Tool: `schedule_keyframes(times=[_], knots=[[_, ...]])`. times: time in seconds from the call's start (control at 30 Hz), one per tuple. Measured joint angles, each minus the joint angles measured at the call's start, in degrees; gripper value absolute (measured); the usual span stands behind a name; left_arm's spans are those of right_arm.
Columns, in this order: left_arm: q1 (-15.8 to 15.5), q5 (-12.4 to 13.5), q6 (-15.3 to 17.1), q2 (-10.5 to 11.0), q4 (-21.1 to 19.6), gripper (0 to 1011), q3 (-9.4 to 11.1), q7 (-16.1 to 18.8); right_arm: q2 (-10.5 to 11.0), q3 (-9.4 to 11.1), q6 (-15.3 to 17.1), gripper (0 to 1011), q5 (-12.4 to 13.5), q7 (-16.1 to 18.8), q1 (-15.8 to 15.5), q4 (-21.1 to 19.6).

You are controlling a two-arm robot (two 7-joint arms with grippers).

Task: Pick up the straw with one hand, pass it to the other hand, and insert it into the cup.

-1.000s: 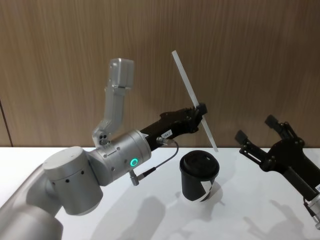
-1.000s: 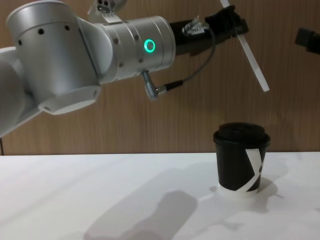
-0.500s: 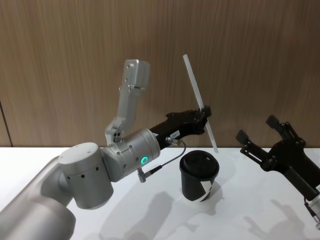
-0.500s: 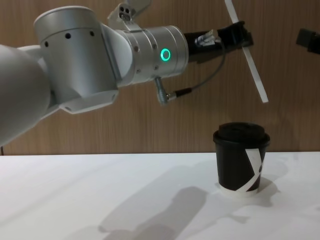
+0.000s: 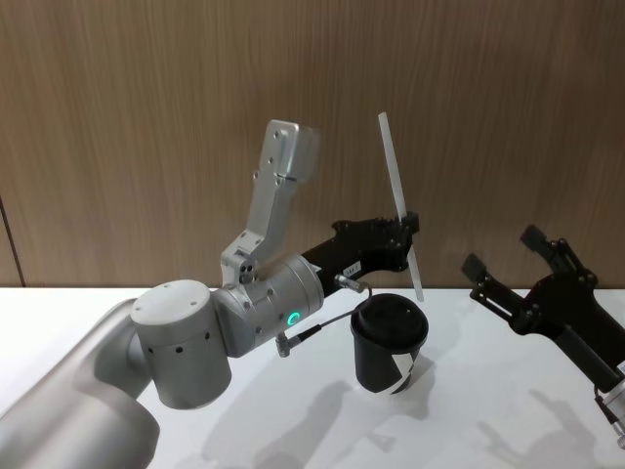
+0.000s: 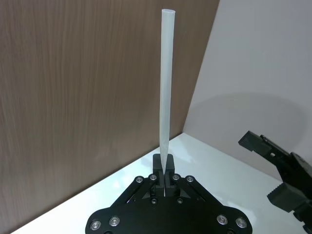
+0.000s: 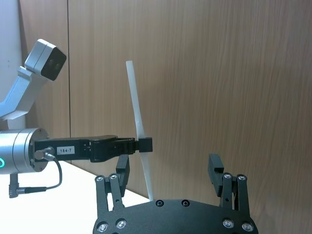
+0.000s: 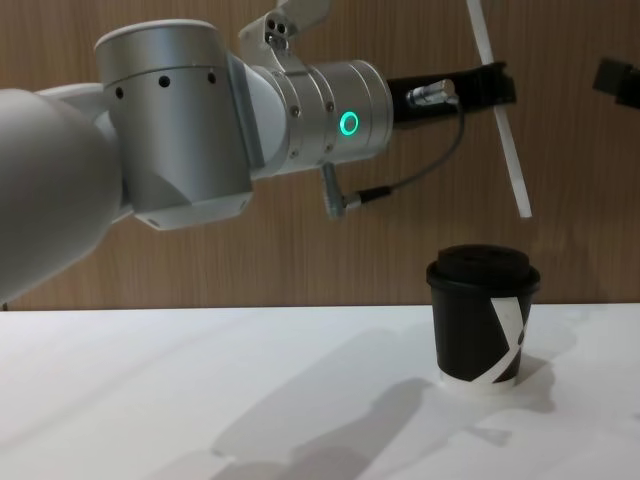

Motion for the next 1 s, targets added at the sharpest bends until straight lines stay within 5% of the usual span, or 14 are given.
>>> schedule_keyframes(times=[1.0], knots=[[-1.02, 7.36, -3.45, -0.37, 2.27, 8, 2.75, 1.07, 0.0, 0.0, 0.0, 1001, 0.01, -0.06, 0.0, 0.01]])
